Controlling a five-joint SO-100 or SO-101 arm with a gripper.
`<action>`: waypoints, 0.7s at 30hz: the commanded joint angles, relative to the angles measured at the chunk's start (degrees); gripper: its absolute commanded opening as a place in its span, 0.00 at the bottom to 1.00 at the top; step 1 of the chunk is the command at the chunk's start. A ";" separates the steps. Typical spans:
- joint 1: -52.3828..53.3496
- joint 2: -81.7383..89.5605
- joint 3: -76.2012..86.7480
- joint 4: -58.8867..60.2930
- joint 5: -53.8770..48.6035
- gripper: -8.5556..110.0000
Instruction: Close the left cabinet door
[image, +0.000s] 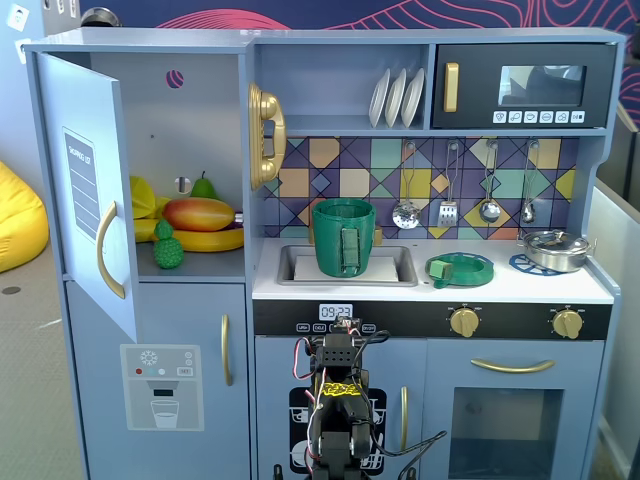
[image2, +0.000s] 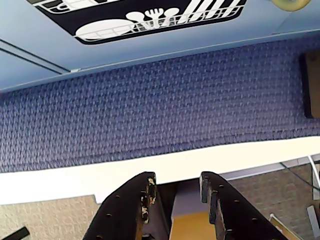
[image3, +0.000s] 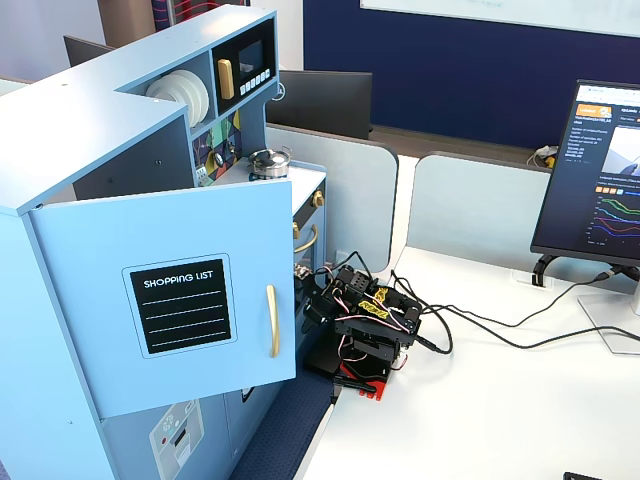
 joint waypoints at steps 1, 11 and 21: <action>-7.29 -0.44 -1.76 0.18 6.86 0.07; -27.69 -3.52 -24.79 -4.22 5.89 0.07; -45.70 -7.73 -44.56 -6.50 3.60 0.07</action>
